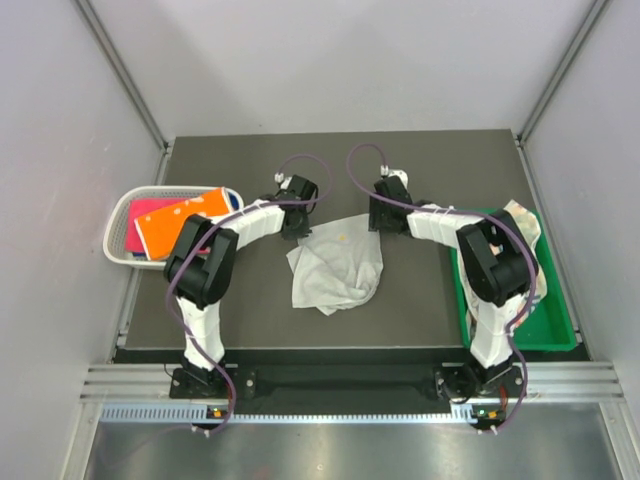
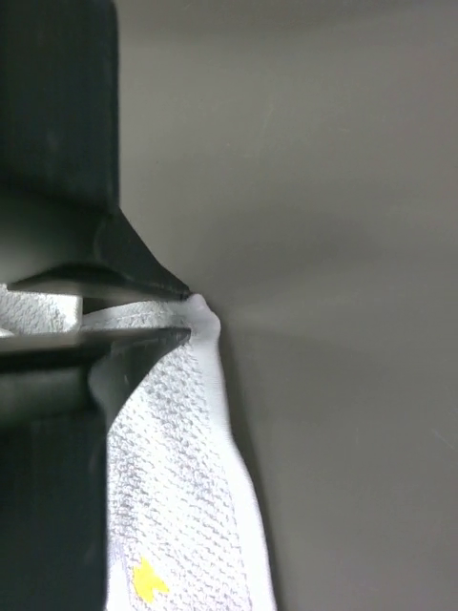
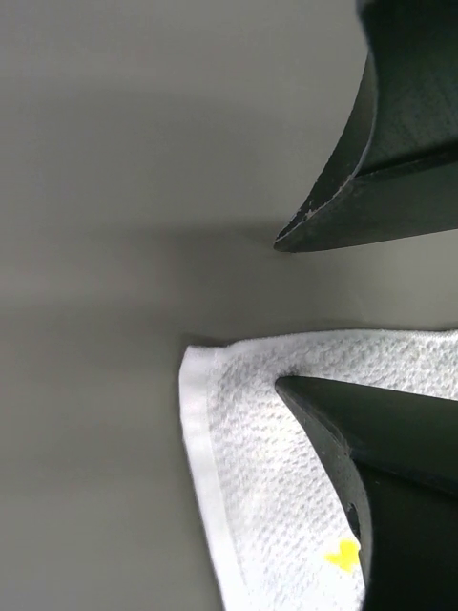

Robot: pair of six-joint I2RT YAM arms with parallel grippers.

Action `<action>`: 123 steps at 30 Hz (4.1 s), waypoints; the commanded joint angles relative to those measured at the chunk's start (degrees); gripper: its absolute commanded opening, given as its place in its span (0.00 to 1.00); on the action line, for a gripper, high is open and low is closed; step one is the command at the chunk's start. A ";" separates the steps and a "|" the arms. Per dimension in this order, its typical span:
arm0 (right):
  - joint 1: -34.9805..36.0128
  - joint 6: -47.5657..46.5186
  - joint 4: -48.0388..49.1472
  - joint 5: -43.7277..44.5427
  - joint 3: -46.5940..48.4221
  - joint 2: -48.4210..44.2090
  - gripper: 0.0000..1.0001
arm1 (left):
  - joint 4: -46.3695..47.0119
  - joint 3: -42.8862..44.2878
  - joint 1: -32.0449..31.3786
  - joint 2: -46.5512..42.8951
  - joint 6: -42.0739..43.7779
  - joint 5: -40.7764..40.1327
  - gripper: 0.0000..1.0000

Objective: Fold and stack the towels
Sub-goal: Flatten out the crumpled towel

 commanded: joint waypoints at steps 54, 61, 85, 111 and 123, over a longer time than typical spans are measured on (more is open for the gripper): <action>0.64 -3.33 4.22 -7.83 0.52 -38.63 0.00 | 3.22 1.33 0.32 -39.74 18.73 3.75 0.00; 3.10 -6.85 2.54 -9.49 3.33 -45.94 0.00 | 5.25 5.10 -0.12 -47.05 20.93 13.25 0.00; 17.25 -11.87 -4.75 -12.05 14.23 -59.83 0.00 | 7.88 13.98 -0.38 -60.68 14.87 36.55 0.00; -14.12 -2.81 9.57 -27.52 33.56 5.55 0.01 | 19.85 37.35 12.10 9.53 7.22 24.77 0.00; -15.35 -4.22 12.21 -26.73 19.02 -2.94 0.00 | 23.17 20.95 12.28 2.44 7.84 26.52 0.00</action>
